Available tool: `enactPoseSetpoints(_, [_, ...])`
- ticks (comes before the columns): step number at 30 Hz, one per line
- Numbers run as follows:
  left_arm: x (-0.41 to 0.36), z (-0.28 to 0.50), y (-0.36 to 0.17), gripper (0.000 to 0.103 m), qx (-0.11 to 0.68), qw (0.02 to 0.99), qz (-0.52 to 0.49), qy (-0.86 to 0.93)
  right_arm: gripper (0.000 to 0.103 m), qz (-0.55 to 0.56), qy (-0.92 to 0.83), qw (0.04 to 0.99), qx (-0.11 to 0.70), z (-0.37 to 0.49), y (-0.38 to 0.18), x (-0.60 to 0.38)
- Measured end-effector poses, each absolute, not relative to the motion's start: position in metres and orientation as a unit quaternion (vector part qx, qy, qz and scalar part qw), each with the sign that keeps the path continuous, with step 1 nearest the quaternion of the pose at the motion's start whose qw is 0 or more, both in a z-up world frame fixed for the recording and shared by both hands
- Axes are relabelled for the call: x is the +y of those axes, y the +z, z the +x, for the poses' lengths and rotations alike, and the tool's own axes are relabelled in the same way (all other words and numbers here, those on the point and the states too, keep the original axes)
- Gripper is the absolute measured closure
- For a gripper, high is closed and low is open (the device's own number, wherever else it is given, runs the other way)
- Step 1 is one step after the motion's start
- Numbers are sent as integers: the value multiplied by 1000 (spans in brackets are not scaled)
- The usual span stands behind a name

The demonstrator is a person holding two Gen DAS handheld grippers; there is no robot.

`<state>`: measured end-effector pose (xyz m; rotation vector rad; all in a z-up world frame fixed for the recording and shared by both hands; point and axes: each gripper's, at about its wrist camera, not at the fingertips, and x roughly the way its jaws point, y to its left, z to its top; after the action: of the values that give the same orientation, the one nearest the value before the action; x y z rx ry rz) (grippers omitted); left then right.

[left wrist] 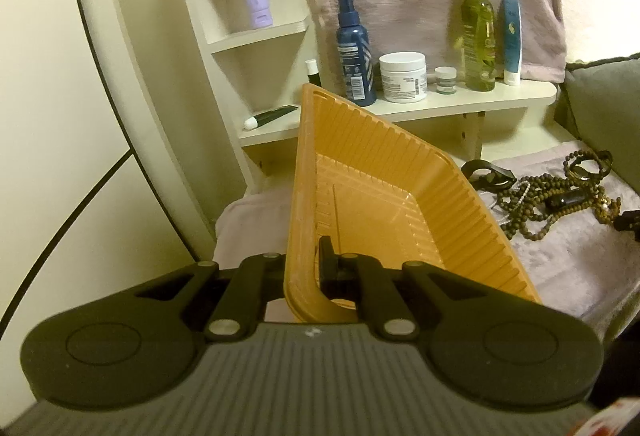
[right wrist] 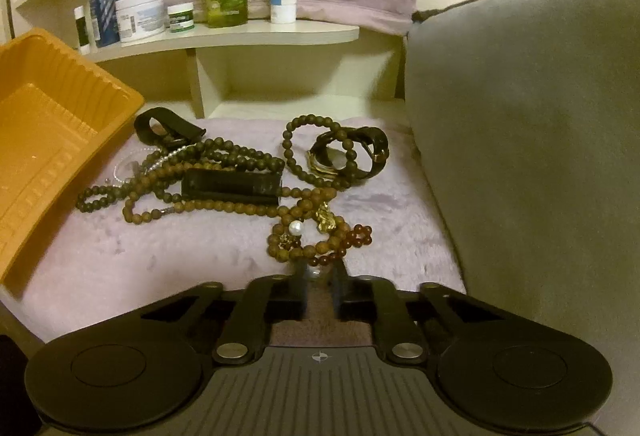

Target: Organize jewelry

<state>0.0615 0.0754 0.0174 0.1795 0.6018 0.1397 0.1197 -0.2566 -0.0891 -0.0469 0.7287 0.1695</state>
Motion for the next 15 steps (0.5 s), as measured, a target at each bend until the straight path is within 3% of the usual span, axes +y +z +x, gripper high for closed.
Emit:
enactPoseSetpoints(7, [77, 63, 17, 97, 296, 949, 88, 67, 94, -16, 98, 935, 339, 108, -74, -248])
enactPoseSetpoints(15, [78, 62, 14, 97, 296, 949, 85, 67, 94, 37, 262, 914, 308, 97, -32, -163])
